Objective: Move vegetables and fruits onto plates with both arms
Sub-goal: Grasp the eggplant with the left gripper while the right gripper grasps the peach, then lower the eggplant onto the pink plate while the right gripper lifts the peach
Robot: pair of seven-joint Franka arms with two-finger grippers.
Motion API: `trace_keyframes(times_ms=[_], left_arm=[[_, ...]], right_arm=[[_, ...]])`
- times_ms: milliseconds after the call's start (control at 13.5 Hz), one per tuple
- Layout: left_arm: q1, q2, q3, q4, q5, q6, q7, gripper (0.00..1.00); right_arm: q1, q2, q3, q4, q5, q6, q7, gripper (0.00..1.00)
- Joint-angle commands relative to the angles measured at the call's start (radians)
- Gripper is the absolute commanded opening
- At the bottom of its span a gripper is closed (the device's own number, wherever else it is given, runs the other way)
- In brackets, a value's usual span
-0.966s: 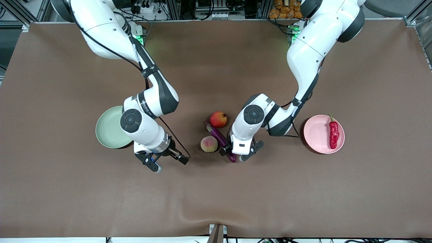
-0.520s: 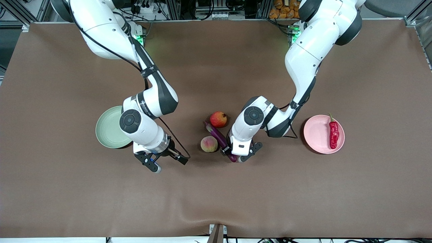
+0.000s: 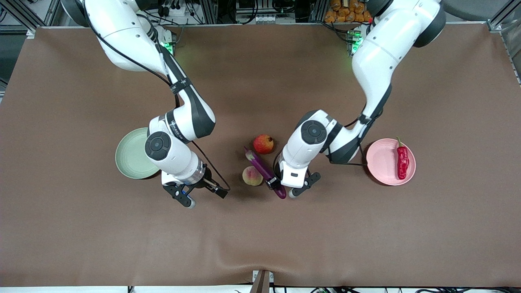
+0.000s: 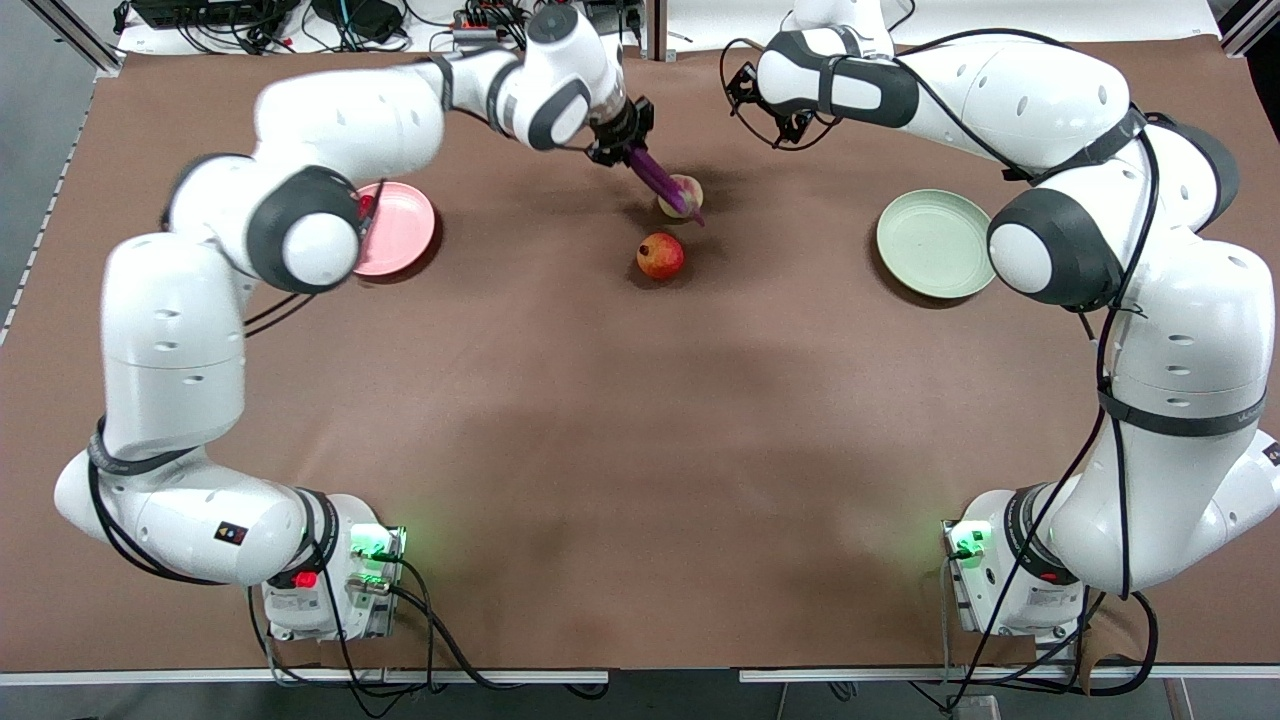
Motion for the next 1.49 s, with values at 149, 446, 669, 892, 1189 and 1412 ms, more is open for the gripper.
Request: trace_keyframes(times_ms=[149, 446, 669, 892, 1189, 1412], left_arm=[[0.275, -0.297, -0.114, -0.303, 0.013, -0.105, 0.217, 0.0], [0.493, -0.34, -0.151, -0.339, 0.013, -0.342, 0.621, 0.0], [0.596, -0.34, -0.145, -0.342, 0.022, -0.469, 0.829, 0.0], [0.735, -0.275, -0.143, -0.351, 0.024, -0.466, 0.993, 0.0], [0.762, -0.19, -0.142, -0.351, 0.105, -0.408, 0.994, 0.0], [0.749, -0.144, -0.142, -0.346, 0.107, -0.36, 0.984, 0.11]], right_arm=[[0.02, 0.005, 0.004, 0.011, 0.021, -0.008, 0.064, 1.0], [0.092, 0.037, 0.004, 0.012, 0.017, 0.021, 0.152, 1.0], [0.147, 0.106, 0.003, 0.039, 0.005, 0.119, 0.166, 1.0], [0.186, 0.178, -0.005, 0.141, -0.096, 0.111, 0.163, 1.0], [0.19, 0.188, -0.005, 0.136, -0.17, 0.104, 0.158, 1.0], [0.193, 0.211, -0.003, 0.133, -0.204, 0.104, 0.169, 1.0]])
